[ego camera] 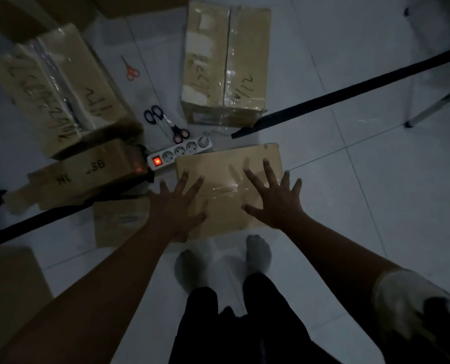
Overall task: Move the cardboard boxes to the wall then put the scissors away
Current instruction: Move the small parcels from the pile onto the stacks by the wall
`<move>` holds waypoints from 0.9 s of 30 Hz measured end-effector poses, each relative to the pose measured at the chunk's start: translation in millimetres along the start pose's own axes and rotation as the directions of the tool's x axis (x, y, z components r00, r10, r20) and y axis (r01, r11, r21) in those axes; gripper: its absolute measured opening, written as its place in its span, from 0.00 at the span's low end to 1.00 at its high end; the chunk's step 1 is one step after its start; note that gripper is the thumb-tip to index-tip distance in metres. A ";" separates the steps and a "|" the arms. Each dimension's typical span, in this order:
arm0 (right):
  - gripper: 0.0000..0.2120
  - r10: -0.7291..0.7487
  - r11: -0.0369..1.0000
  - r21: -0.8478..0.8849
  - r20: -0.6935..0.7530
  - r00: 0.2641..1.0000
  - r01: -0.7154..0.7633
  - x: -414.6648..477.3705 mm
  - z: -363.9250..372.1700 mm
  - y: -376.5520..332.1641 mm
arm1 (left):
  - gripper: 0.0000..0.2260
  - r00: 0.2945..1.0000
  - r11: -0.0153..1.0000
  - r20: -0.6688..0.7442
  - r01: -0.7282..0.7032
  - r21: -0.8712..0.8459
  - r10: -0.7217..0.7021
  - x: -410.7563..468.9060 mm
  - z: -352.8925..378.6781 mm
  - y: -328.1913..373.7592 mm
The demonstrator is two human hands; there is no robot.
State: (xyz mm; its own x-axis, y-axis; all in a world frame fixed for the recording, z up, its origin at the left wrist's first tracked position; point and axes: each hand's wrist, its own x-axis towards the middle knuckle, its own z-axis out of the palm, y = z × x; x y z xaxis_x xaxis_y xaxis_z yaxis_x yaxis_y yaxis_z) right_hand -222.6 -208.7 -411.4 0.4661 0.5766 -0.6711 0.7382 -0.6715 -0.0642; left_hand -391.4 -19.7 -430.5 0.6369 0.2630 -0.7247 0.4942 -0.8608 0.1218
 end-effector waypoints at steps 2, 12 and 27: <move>0.43 0.005 0.999 -0.034 0.010 1.000 -0.005 21.2 13.9 9.4 | 0.40 1.000 1.000 0.006 0.003 -0.026 -0.003 19.3 16.7 -4.5; 0.45 -0.056 0.982 -0.183 0.004 0.998 0.055 73.7 88.0 60.5 | 0.42 0.999 0.998 0.004 -0.046 0.044 0.046 71.8 81.6 -14.7; 0.46 -0.028 0.944 0.320 -0.181 0.983 0.085 89.1 116.9 58.0 | 0.47 0.950 0.908 -0.310 -0.095 -0.409 -0.040 89.8 113.0 14.0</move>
State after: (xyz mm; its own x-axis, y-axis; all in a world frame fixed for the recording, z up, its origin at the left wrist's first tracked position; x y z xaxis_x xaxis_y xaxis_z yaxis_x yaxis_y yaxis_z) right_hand -195.3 -250.6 -561.3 0.5261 0.6696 -0.5243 0.5805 -0.7333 -0.3540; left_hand -394.1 -57.4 -570.6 0.7687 0.4193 -0.4830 0.6297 -0.6284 0.4567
